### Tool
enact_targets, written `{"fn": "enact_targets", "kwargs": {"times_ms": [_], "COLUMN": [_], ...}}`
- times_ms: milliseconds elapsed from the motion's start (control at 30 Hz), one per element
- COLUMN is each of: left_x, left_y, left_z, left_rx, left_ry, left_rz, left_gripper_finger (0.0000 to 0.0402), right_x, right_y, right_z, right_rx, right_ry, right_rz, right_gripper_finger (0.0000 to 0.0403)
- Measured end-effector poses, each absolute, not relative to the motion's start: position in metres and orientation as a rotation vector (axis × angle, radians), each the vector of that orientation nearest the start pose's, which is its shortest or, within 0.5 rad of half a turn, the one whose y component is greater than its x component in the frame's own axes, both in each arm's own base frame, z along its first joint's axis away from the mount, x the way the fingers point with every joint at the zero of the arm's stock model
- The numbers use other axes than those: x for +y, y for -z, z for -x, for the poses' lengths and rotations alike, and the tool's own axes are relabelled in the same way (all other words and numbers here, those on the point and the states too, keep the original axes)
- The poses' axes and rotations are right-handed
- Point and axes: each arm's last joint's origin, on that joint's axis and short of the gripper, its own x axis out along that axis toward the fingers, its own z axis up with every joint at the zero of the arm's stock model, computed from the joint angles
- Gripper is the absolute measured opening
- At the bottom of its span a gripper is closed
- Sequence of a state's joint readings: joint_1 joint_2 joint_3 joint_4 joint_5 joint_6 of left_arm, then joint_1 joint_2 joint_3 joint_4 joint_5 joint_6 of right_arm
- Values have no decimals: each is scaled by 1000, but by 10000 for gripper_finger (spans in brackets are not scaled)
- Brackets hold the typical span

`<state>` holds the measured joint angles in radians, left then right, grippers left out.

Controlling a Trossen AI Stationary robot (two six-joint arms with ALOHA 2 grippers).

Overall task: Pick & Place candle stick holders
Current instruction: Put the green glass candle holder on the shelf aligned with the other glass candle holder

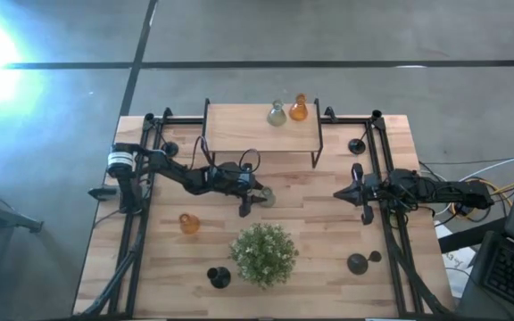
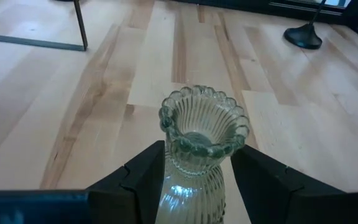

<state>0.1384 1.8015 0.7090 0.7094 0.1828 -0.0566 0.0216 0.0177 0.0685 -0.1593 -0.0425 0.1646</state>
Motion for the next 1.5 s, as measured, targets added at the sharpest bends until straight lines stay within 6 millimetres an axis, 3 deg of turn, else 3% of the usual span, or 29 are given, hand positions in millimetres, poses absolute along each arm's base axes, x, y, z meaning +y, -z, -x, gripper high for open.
{"fn": "enact_targets", "kwargs": {"times_ms": [433, 733, 1133, 1500], "left_x": [42, 42, 42, 43], "left_y": [-135, -136, -138, -136], "left_z": [-333, -334, -335, -335], "left_rx": [374, 362, 357, 376], "left_ry": [35, 35, 31, 20], "left_rz": [93, 94, 113, 158], "left_gripper_finger": [184, 137, 113, 163], "right_x": [3, 3, 3, 3], "right_y": [-170, -170, -170, -170], "right_z": [-94, -94, -94, -94], "right_rx": [113, 113, 113, 113], "right_ry": [-54, -53, -53, -53], "right_rz": [-165, -165, -165, -165], "right_gripper_finger": [8, 8, 8, 8]}}
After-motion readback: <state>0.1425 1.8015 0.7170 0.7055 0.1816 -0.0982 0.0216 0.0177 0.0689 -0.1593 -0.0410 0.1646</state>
